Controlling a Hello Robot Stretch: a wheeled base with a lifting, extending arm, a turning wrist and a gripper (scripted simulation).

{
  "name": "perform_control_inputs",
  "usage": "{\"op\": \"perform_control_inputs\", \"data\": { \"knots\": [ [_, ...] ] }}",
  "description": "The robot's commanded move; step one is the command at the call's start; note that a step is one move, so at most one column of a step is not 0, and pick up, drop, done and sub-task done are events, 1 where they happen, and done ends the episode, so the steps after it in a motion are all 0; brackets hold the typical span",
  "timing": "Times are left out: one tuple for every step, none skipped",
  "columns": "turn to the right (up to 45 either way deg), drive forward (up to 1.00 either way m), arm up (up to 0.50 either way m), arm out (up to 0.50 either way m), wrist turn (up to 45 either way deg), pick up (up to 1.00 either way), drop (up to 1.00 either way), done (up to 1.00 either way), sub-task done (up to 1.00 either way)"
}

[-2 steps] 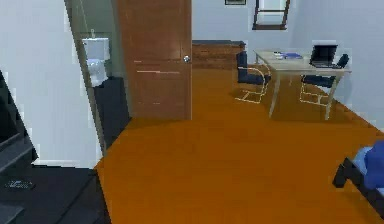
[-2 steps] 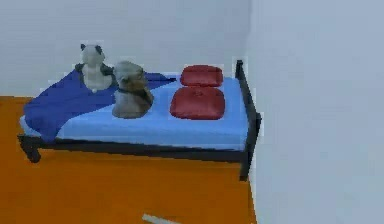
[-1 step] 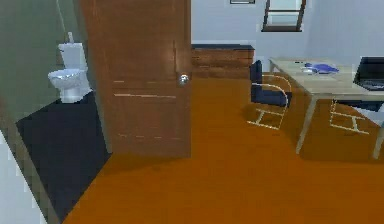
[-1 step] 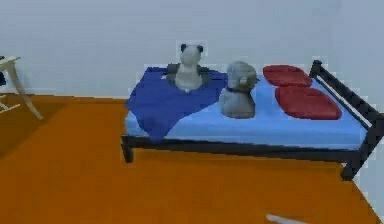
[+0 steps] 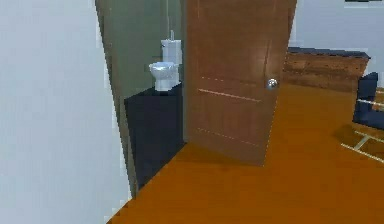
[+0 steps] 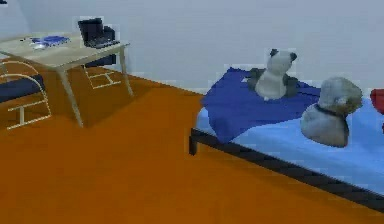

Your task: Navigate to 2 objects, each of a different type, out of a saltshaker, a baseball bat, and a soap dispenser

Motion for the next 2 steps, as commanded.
{"op": "perform_control_inputs", "data": {
  "knots": [
    [0.0, 1.0, 0.0, 0.0, 0.0, 0.0, 0.0, 0.0, 0.0],
    [-3.0, 0.0, 0.0, 0.0, 0.0, 0.0, 0.0, 0.0, 0.0]
  ]
}}
